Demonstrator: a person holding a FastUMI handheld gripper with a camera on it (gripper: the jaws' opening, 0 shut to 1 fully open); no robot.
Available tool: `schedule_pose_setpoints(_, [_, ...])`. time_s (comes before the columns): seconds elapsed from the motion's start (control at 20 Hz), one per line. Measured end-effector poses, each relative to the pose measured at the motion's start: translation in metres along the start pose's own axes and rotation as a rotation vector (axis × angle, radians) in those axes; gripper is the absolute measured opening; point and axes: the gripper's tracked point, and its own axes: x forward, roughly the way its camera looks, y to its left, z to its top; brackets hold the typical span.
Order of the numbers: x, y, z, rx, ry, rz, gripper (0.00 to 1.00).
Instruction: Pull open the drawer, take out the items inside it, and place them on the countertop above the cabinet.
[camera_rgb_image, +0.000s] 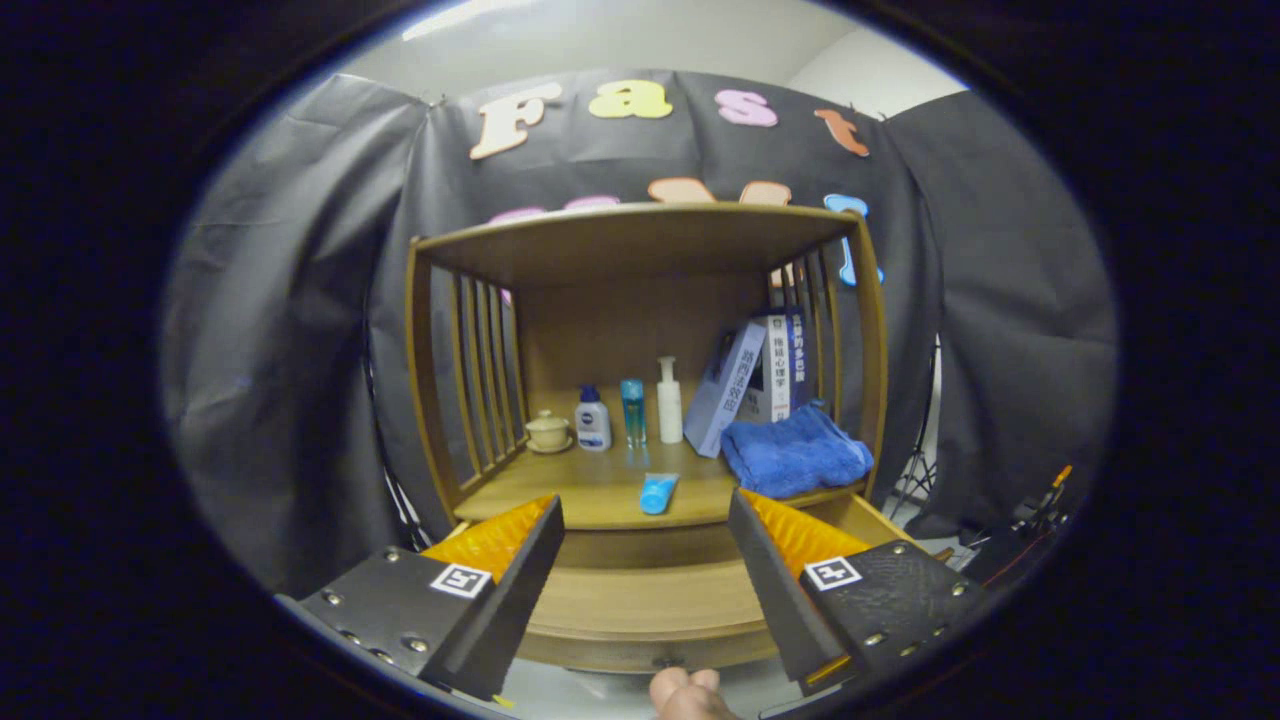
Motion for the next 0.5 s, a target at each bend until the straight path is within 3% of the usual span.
schedule_pose_setpoints(0.3, [-0.022,-0.003,-0.030,-0.104,-0.075,-0.007,0.98])
schedule_pose_setpoints(0.5, [-0.024,-0.012,-0.077,-0.107,-0.030,-0.010,0.98])
